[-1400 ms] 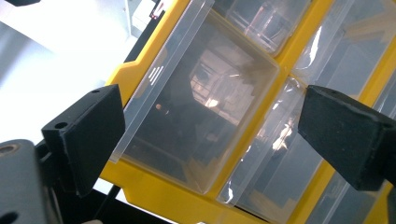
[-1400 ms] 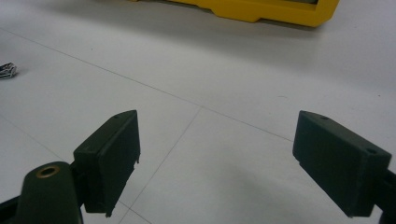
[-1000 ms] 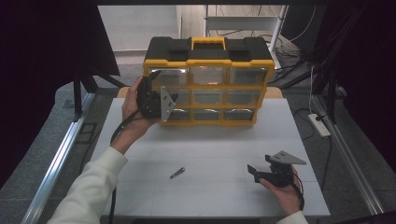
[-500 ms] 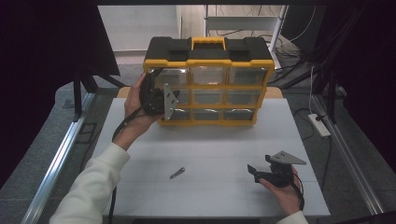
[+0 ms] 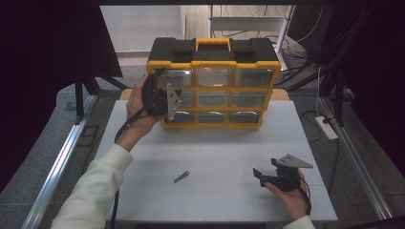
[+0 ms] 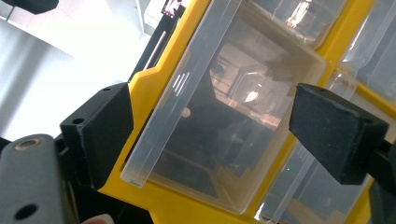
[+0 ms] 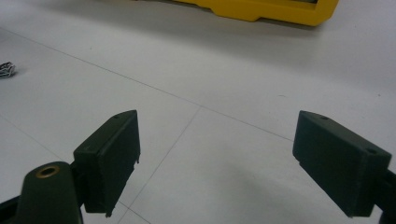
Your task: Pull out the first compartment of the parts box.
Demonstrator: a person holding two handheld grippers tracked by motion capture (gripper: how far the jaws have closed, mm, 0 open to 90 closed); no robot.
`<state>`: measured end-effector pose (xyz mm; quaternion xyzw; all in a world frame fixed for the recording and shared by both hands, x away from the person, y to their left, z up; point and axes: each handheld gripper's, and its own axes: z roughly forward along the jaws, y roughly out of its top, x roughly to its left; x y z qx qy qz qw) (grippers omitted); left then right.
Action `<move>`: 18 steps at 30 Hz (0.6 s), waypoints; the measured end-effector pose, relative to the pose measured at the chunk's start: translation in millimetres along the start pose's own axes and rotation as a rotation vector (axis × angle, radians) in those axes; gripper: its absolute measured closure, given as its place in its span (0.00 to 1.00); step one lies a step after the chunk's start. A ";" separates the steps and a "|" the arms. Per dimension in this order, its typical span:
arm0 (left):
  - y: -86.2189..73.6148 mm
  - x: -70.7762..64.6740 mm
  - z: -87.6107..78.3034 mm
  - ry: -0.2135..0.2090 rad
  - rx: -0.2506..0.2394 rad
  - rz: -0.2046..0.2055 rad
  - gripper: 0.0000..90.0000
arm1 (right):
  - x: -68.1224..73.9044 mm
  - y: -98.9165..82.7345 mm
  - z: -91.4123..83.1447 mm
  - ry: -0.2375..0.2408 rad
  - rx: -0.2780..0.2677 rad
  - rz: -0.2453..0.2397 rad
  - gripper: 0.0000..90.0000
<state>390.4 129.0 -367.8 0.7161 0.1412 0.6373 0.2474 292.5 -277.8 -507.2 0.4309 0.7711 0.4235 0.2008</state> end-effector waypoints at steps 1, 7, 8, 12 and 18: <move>-0.4 0.0 0.6 0.001 0.001 0.000 0.16 | 0.0 0.0 0.0 0.000 0.000 0.000 0.17; -1.9 -0.4 3.6 0.013 0.009 0.005 0.20 | 0.2 0.0 0.2 0.001 0.000 0.001 0.17; -2.0 -0.2 4.0 0.015 0.010 0.010 0.21 | 0.2 0.0 0.2 0.001 0.000 0.001 0.17; -3.7 0.4 5.4 0.026 0.012 0.024 0.25 | -0.2 -0.1 0.2 0.000 0.000 -0.001 0.17; -6.2 1.8 6.9 0.046 0.021 0.040 0.29 | 0.0 -0.2 0.3 0.002 0.002 0.001 0.17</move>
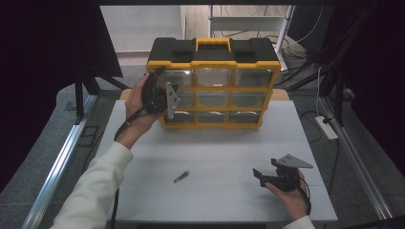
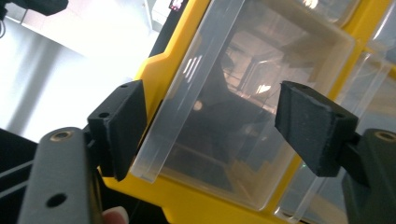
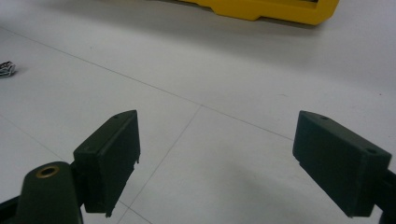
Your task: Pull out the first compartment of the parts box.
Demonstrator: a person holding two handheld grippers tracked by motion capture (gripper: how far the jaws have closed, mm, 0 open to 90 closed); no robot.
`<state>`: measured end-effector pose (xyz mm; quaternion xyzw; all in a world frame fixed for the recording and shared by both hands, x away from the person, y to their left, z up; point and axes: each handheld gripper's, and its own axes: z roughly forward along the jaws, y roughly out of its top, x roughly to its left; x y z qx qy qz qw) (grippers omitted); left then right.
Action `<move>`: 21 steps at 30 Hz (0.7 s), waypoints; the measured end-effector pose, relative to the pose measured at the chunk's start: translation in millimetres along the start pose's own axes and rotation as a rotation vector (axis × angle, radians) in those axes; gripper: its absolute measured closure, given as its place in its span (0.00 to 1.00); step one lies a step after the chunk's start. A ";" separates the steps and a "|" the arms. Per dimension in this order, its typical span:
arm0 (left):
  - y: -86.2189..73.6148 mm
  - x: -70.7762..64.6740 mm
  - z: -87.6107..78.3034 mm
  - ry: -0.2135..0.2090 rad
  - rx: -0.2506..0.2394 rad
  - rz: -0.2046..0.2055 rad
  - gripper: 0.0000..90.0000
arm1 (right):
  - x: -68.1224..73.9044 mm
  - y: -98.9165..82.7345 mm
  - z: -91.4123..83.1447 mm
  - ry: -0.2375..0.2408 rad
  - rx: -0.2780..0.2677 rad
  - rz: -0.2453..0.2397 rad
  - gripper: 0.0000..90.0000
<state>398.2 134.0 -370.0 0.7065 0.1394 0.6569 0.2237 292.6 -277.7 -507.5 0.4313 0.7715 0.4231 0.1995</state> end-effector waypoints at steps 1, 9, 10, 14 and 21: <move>-0.2 0.3 -0.1 0.003 0.000 0.003 0.30 | -0.1 0.0 0.0 0.000 0.000 0.000 0.17; 0.5 -0.7 -0.8 0.017 0.002 0.032 0.41 | 0.0 -0.1 0.2 0.000 0.001 -0.003 0.17; 0.7 -0.5 -1.1 0.020 0.000 0.033 0.42 | 0.0 -0.1 0.1 0.001 0.001 -0.002 0.17; 1.5 1.2 -2.2 0.036 -0.005 0.039 0.50 | -0.1 -0.1 0.1 0.000 0.001 -0.001 0.17; 2.1 2.1 -4.0 0.058 -0.014 0.065 0.63 | 0.0 -0.1 0.0 0.002 0.000 0.000 0.17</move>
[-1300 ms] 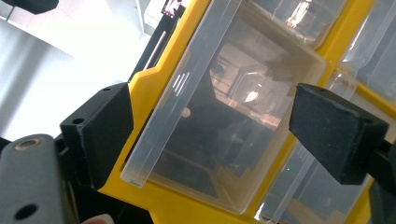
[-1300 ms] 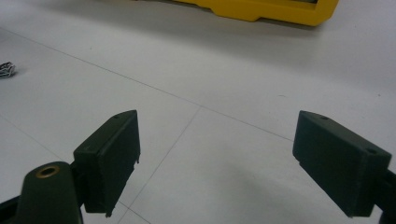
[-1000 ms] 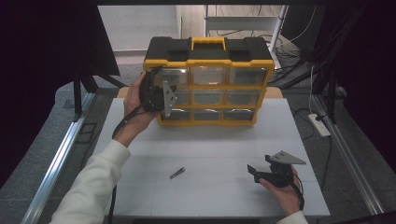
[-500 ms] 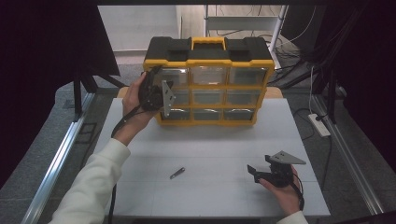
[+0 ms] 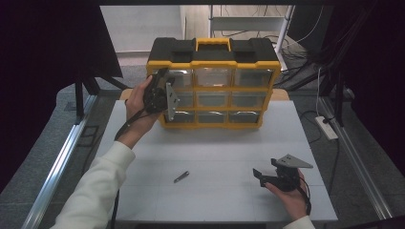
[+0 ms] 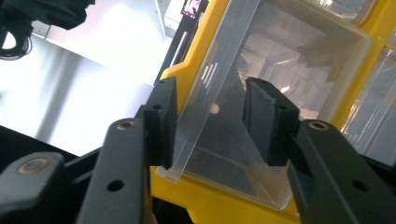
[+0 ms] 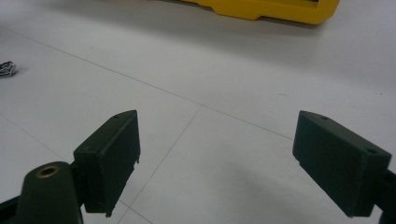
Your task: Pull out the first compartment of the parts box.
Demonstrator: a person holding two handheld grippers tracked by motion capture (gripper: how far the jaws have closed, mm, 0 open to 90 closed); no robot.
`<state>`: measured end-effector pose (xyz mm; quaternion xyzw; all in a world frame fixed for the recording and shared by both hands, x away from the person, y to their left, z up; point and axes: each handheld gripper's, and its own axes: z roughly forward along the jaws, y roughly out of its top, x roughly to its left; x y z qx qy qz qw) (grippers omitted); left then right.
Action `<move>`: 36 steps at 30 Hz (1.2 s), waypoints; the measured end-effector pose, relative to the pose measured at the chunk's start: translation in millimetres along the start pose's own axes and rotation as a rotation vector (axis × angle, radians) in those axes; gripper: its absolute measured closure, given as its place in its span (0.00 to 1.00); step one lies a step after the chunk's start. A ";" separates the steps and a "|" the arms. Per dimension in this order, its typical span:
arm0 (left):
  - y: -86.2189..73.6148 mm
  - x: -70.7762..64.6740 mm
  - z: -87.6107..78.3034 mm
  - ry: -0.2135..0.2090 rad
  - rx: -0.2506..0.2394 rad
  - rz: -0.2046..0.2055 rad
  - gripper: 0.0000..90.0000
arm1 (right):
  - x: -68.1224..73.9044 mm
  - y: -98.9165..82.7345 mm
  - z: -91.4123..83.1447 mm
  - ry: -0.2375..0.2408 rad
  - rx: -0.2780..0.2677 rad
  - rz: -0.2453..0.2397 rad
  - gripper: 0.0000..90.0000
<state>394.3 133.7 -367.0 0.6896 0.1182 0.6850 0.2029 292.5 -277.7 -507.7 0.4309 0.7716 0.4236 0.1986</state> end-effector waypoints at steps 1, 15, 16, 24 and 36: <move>-0.1 0.2 -0.4 0.005 -0.001 0.002 0.65 | 0.0 0.0 -0.1 0.000 0.000 0.000 0.17; -1.0 1.5 -2.7 0.023 -0.003 0.010 0.77 | -0.3 -0.3 0.4 -0.002 0.002 -0.002 0.17; -1.1 1.6 -2.7 0.023 -0.003 0.010 0.77 | -0.3 -0.3 0.4 -0.001 0.002 -0.002 0.18; -1.2 1.8 -3.9 0.023 -0.006 0.012 0.78 | -0.4 -0.4 -0.3 -0.006 0.003 0.000 0.17; -2.3 1.6 -9.0 0.022 -0.021 0.006 0.78 | -0.6 -0.4 -0.5 -0.003 0.002 0.004 0.18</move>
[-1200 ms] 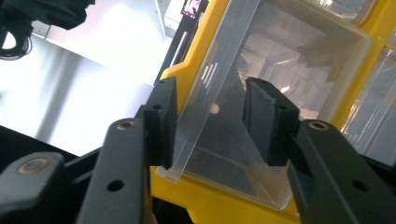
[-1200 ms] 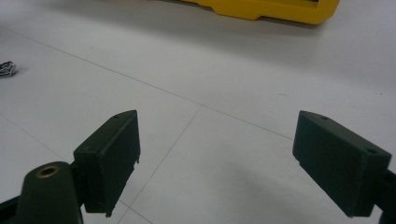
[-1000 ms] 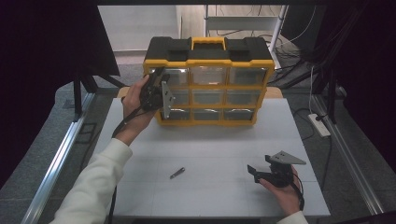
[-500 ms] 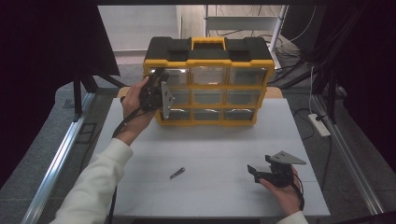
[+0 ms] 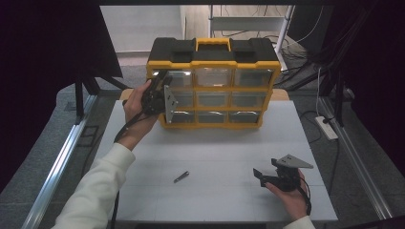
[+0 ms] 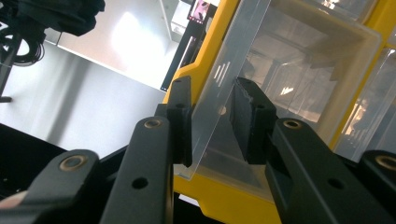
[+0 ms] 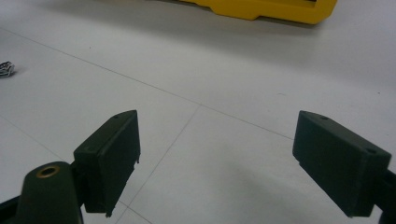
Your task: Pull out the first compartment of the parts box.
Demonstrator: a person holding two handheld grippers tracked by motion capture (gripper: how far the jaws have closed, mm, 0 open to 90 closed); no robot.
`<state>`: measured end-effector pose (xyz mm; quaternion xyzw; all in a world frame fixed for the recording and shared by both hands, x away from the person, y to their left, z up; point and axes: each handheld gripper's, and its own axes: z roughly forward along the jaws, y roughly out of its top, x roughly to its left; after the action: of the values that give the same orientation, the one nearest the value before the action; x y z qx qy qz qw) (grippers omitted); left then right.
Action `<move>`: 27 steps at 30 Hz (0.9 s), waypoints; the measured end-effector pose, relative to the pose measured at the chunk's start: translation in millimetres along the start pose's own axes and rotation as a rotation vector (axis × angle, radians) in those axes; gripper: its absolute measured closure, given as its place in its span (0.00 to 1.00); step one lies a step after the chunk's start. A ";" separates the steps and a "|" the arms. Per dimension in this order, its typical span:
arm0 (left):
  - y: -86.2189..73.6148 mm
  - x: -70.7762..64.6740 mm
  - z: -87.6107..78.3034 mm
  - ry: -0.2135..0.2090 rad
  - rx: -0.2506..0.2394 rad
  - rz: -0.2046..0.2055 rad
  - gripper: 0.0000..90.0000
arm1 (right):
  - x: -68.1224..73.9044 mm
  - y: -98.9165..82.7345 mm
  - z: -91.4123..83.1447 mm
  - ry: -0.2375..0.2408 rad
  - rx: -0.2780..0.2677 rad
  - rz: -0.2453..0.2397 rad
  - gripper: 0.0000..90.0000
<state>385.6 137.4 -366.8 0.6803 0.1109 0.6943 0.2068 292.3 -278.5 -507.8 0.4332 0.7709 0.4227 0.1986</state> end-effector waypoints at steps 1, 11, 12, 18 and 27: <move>0.0 0.1 -0.5 0.000 0.000 0.000 0.78 | 0.0 0.0 0.0 0.000 0.000 -0.001 0.18; -0.6 -0.5 -6.0 -0.004 -0.013 -0.009 0.77 | -0.1 0.1 -0.3 0.000 -0.002 0.000 0.18; -0.7 -0.5 -6.4 -0.005 -0.014 -0.010 0.77 | 0.0 0.1 -0.3 0.000 -0.002 0.000 0.18; -1.1 0.0 -9.1 -0.009 -0.019 -0.016 0.77 | -0.2 0.2 -0.4 -0.001 -0.004 0.000 0.18; -1.6 1.0 -13.6 -0.013 -0.026 -0.020 0.77 | -0.3 0.2 -0.7 -0.001 -0.004 -0.002 0.18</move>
<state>372.3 141.0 -367.3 0.6808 0.1076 0.6892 0.2233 292.0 -279.0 -507.3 0.4322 0.7703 0.4238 0.2005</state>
